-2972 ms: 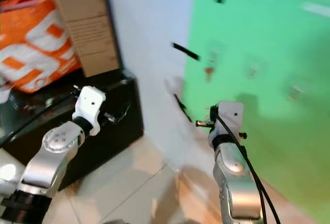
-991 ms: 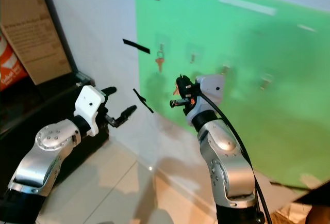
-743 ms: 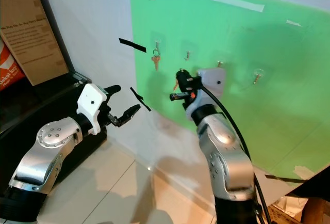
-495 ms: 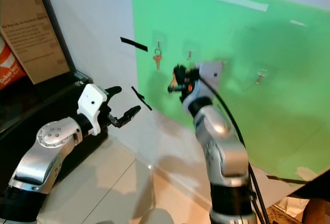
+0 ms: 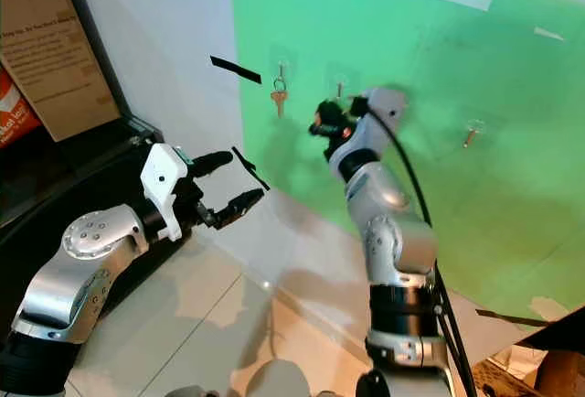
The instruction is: Hang keys on a hook
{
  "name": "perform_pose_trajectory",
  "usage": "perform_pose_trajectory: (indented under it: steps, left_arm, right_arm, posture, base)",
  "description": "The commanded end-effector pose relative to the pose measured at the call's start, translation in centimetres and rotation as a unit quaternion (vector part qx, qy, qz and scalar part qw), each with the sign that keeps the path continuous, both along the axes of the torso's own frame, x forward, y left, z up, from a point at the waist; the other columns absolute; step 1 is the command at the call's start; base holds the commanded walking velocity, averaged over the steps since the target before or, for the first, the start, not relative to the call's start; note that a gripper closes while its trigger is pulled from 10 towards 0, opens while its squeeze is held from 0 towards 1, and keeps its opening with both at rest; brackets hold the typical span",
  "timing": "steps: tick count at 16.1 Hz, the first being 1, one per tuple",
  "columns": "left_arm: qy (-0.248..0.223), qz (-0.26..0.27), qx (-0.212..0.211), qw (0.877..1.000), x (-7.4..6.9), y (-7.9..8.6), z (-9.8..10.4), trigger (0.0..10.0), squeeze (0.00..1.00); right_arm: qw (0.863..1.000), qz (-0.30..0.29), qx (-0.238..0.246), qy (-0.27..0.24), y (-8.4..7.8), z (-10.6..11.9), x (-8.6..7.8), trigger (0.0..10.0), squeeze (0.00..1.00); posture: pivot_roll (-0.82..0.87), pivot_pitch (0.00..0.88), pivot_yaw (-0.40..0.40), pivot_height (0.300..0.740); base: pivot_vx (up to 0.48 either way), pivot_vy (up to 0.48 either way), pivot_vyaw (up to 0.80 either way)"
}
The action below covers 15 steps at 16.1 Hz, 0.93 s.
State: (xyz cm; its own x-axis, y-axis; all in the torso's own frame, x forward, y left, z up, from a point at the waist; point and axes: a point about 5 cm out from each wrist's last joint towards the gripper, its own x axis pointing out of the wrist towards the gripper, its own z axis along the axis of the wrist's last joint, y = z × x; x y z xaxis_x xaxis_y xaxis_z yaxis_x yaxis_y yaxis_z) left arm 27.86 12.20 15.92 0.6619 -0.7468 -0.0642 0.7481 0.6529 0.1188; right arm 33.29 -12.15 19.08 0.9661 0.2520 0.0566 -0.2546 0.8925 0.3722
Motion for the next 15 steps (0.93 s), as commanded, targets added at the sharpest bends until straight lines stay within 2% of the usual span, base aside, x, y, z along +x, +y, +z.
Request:
perform_pose_trajectory:
  steps: [1, 7, 13, 15]
  left_arm:
    - [0.001, -0.01, -0.005, 1.0, -0.3, -0.1, 0.2, 10.0, 0.0]
    - [0.016, -0.03, -0.01, 0.999, -0.6, -0.2, 0.3, 10.0, 0.0]
    - [0.019, -0.036, -0.007, 0.999, -0.7, -0.2, 0.4, 10.0, 0.0]
    - [0.019, -0.036, -0.007, 0.999, -0.6, -0.2, 0.4, 10.0, 0.0]
  right_arm:
    - [1.0, -0.007, 0.011, -0.007, -0.3, 0.4, 0.3, 10.0, 0.0]
    - [0.999, -0.005, 0.044, -0.008, -0.7, 0.6, 1.5, 10.0, 0.0]
    - [0.999, -0.007, 0.053, -0.003, -1.0, 0.4, 2.1, 10.0, 0.0]
    - [0.998, -0.034, 0.06, 0.012, -1.5, 0.0, 2.4, 10.0, 0.0]
  posture:
    - [-0.01, 0.0, -0.016, 0.74]
    - [0.0, 0.0, -0.012, 0.74]
    - [0.01, 0.0, -0.009, 0.74]
    - [0.01, 0.0, -0.009, 0.74]
  base:
    - [0.0, 0.0, 0.0]
    - [0.0, 0.0, 0.0]
    - [0.0, 0.0, 0.0]
    - [0.0, 0.0, 0.0]
